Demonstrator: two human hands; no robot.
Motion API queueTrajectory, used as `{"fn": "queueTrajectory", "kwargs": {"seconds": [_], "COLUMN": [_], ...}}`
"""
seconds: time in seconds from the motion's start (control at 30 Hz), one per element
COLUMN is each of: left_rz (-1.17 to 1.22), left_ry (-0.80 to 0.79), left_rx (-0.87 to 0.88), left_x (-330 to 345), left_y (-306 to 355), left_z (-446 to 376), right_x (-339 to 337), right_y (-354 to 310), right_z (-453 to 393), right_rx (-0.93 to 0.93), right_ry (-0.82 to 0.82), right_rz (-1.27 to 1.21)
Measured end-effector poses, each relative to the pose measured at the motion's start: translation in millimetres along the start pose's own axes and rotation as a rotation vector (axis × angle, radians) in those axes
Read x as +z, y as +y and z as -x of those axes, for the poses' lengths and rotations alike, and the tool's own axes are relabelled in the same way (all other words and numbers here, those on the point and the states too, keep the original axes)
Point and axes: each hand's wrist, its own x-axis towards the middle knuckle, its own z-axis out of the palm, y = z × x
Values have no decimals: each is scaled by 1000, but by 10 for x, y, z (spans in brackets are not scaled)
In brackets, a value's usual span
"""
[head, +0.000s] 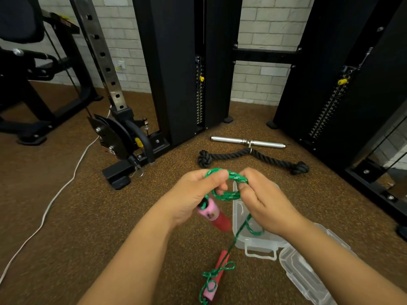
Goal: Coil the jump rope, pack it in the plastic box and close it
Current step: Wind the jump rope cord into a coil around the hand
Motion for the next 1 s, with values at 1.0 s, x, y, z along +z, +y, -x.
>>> {"fn": "queueTrajectory", "kwargs": {"seconds": [1.0], "left_rz": [327], "left_ry": [-27], "left_rx": [-45], "left_x": [-23], "left_y": [127], "left_z": [8], "right_x": [173], "right_y": [241], "right_z": [77], "right_rx": [249], "right_ry": [-184], "right_rz": [-329]}}
